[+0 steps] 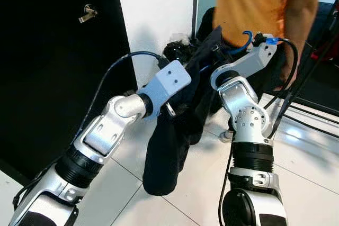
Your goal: Hang hanger
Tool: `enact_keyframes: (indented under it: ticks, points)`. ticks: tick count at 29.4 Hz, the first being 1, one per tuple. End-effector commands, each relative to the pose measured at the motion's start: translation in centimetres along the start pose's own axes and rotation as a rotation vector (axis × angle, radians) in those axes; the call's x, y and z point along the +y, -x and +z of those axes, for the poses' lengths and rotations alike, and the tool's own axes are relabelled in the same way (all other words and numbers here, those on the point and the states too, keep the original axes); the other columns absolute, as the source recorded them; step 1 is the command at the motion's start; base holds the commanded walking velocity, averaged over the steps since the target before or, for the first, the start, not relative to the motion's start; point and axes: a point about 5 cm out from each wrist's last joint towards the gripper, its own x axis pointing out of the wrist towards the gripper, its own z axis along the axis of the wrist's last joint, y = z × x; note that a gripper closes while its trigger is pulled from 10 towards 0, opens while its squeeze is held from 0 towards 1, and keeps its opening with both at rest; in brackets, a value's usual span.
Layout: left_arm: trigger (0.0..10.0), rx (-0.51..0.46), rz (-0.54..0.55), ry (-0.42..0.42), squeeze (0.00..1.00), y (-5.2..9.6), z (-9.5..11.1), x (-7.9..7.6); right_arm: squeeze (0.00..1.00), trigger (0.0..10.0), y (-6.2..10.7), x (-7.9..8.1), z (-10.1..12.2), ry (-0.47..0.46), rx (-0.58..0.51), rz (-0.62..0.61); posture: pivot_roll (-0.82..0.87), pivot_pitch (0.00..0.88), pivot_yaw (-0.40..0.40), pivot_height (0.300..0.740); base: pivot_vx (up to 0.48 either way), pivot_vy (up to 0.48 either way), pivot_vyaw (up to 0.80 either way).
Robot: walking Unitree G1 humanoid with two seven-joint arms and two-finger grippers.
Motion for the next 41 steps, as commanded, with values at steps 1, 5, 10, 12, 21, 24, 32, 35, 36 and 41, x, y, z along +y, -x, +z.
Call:
enact_keyframes:
  ticks: [1, 5, 10, 12, 21, 24, 32, 35, 36, 41]
  points:
    - [0.0, 0.046, 0.09, -0.086, 0.0, 0.2, -0.8, 1.4, 0.0, 0.0, 0.3, 1.2, -0.3, -0.011, 0.014, 0.05, 0.04, 0.058, 0.04, 0.74, 0.0, 0.0, 0.0]
    - [0.0, 0.067, 0.134, -0.124, 0.0, 0.4, -1.3, 2.1, 0.0, 0.0, 0.3, 1.3, -0.5, -0.011, 0.02, 0.054, 0.04, 0.058, 0.039, 0.74, 0.0, 0.0, 0.0]
    - [0.0, 0.085, 0.154, -0.135, 0.0, 0.5, -1.8, 2.4, 0.0, 0.0, 0.4, 1.5, -0.5, -0.01, 0.025, 0.056, 0.04, 0.059, 0.039, 0.74, 0.0, 0.0, 0.0]
    - [0.0, 0.086, 0.154, -0.134, 0.0, 0.5, -1.9, 2.3, 0.0, 0.0, 0.4, 1.5, -0.5, -0.009, 0.027, 0.057, 0.04, 0.059, 0.039, 0.74, 0.0, 0.0, 0.0]
    - [0.0, 0.077, 0.152, -0.129, 0.0, 0.3, -2.1, 2.1, 0.0, 0.0, 0.5, 1.6, -0.7, 0.003, 0.036, 0.057, 0.04, 0.06, 0.04, 0.74, 0.0, 0.0, 0.0]
    - [0.0, 0.075, 0.154, -0.131, 0.0, 0.2, -2.2, 2.2, 0.0, 0.9, 0.5, 1.6, -0.7, 0.005, 0.041, 0.057, 0.04, 0.059, 0.039, 0.74, 0.0, 0.0, 0.0]
    - [0.0, 0.081, 0.165, -0.129, 0.0, 0.2, -2.5, 2.5, 1.0, 10.0, 0.6, 1.1, -1.0, 0.086, 0.066, 0.057, 0.04, 0.059, 0.039, 0.74, 0.0, 0.0, 0.0]
    - [0.0, 0.083, 0.172, -0.127, 0.0, 0.2, -2.6, 2.7, 1.0, 10.0, 0.7, 0.9, -1.0, 0.105, 0.074, 0.063, 0.04, 0.059, 0.04, 0.74, 0.0, 0.0, 0.0]
    - [0.0, 0.083, 0.172, -0.127, 0.0, 0.2, -2.6, 2.7, 1.0, 10.0, 0.7, 0.9, -1.0, 0.105, 0.074, 0.063, 0.04, 0.059, 0.04, 0.74, 0.0, 0.0, 0.0]
    - [0.0, 0.088, 0.189, -0.111, 0.0, 0.3, -2.9, 3.3, 1.0, 10.0, 1.0, 0.4, -1.1, 0.111, 0.086, 0.046, 0.04, 0.056, 0.039, 0.74, 0.0, 0.0, 0.0]
